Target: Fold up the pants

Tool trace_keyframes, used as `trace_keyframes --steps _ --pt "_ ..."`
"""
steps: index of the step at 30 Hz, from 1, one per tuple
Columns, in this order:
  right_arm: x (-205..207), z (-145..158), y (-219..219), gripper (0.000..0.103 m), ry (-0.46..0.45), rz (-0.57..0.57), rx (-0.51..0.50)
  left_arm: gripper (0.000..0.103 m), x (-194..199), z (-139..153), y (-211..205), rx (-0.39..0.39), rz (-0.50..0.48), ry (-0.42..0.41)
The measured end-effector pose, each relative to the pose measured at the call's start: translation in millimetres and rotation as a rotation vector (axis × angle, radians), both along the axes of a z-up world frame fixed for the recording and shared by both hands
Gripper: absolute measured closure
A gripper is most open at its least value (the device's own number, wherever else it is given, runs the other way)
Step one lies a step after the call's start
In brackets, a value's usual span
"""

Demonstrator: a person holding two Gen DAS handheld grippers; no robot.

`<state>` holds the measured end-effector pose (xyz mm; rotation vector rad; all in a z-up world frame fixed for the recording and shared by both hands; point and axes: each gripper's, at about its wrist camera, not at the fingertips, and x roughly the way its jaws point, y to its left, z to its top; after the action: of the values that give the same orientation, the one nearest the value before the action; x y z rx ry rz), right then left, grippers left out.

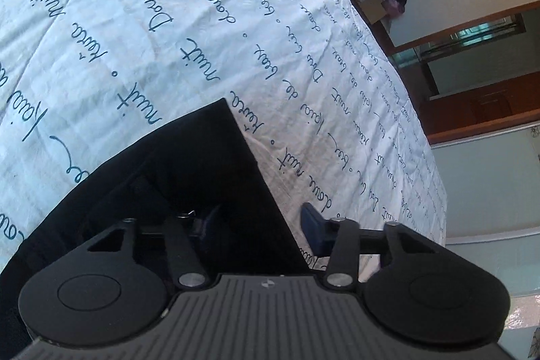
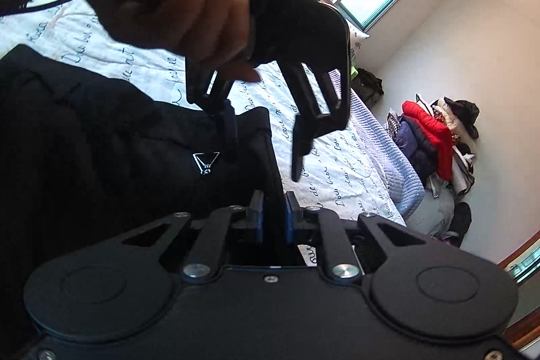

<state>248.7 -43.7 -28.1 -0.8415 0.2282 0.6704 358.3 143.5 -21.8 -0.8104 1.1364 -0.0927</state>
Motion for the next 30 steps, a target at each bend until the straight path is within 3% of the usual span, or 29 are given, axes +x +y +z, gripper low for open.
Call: trace_keyframes --steps 2,4,10,13,15,16,17,18,20,22,24,28,30 --pt "-1 0 1 0.090 0.003 -0.004 0.005 0.086 -5 0 4 -0.025 0.004 -0.006" --pt "-2 2 1 0.090 0.002 -0.010 0.017 0.096 -11 1 6 -0.034 0.016 -0.016" --pt "16 5 1 0.089 0.024 -0.044 0.036 0.098 -26 18 -4 0.074 0.038 -0.119" --pt "34 5 -1 0.086 0.109 -0.048 0.059 0.099 -28 24 -11 0.129 0.033 -0.157" --pt "45 9 -8 0.071 0.159 -0.031 0.070 0.099 -29 25 -13 0.158 0.028 -0.175" --pt "51 11 -14 0.046 0.191 -0.023 0.071 0.099 -30 24 -15 0.177 0.024 -0.182" --pt "60 12 -21 0.027 0.230 -0.016 0.073 0.099 -30 23 -15 0.188 0.025 -0.182" --pt "69 12 -28 0.029 0.257 -0.013 0.079 0.099 -30 21 -16 0.192 0.024 -0.181" --pt "82 15 -40 0.074 0.305 -0.039 0.098 0.099 -30 19 -15 0.186 0.025 -0.187" --pt "88 20 -49 0.076 0.362 -0.061 0.162 0.099 -30 17 -15 0.186 0.029 -0.191" --pt "83 15 -47 0.076 0.345 -0.070 0.136 0.099 -29 15 -14 0.176 0.036 -0.182" --pt "67 6 -30 0.063 0.252 -0.042 0.077 0.099 -29 15 -14 0.181 0.038 -0.186" --pt "61 -6 -25 0.074 0.233 -0.087 0.011 0.099 -32 16 -14 0.179 0.036 -0.196"
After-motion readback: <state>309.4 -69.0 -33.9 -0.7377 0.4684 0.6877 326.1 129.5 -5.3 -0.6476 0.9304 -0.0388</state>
